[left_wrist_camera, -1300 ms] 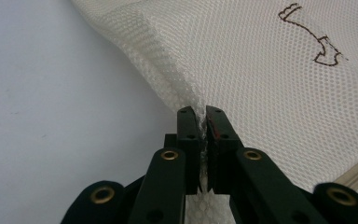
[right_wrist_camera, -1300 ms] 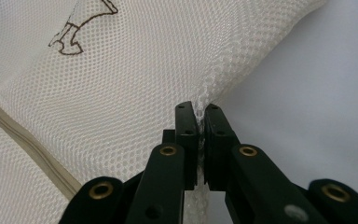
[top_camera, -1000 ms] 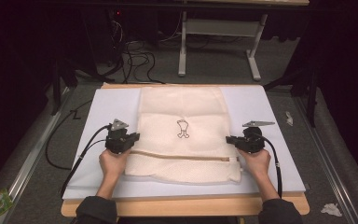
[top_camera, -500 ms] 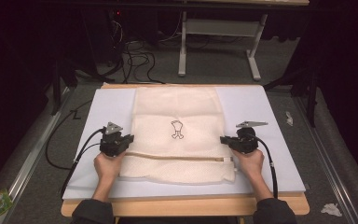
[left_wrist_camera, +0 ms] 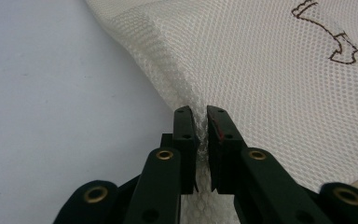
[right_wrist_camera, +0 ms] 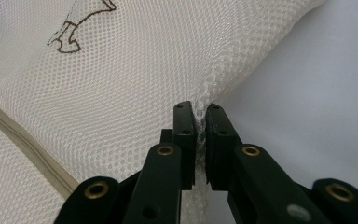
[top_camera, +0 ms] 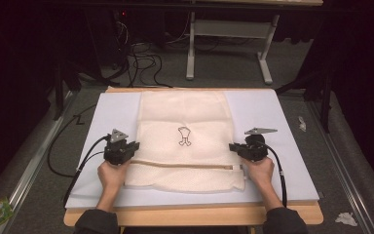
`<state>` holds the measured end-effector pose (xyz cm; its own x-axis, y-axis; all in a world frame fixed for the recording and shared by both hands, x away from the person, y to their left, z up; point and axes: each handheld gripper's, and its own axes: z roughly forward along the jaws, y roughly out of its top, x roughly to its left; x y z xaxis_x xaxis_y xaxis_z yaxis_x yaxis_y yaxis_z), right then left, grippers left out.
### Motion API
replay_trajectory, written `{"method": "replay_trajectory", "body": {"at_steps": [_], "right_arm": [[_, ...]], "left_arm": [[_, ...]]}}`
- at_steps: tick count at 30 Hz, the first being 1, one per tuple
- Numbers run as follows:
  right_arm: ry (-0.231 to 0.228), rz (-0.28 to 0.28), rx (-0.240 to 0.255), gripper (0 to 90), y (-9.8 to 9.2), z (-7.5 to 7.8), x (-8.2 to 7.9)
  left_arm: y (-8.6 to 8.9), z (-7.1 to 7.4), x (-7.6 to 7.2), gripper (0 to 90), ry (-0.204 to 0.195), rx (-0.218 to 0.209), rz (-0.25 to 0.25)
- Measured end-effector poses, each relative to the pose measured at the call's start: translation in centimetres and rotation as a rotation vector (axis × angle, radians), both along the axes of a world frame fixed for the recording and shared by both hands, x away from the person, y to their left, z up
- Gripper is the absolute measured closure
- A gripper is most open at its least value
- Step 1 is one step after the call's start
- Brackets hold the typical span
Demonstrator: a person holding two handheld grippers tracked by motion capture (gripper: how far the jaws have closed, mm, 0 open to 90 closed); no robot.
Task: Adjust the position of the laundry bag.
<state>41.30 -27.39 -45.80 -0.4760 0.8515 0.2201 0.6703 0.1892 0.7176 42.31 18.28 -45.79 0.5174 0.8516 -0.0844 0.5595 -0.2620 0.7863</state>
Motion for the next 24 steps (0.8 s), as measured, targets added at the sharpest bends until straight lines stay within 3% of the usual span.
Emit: {"method": "replay_trajectory", "body": {"at_steps": [5,11,12,14,24], "right_arm": [[0.006,-0.001,-0.016,84.3,0.1,-0.3,0.1],[0.005,-0.023,-0.022,74.9,0.0,-0.5,0.0],[0.0,-0.039,-0.021,66.4,-0.1,-0.6,-0.1],[-0.001,-0.05,-0.017,59.9,-0.3,-0.6,-0.1],[-0.067,-0.104,-0.002,40.0,-0.9,-0.7,-0.9]], "left_arm": [[0.1,-0.3,-0.1,80.2,0.003,-0.004,0.001],[0.3,-0.2,-0.3,68.8,-0.016,-0.004,0.006],[0.4,-0.2,-0.4,66.0,-0.026,-0.001,0.011],[0.4,-0.2,-0.6,61.8,-0.039,0.004,0.016],[-0.2,-0.5,-1.5,47.3,-0.085,-0.007,0.008]]}}
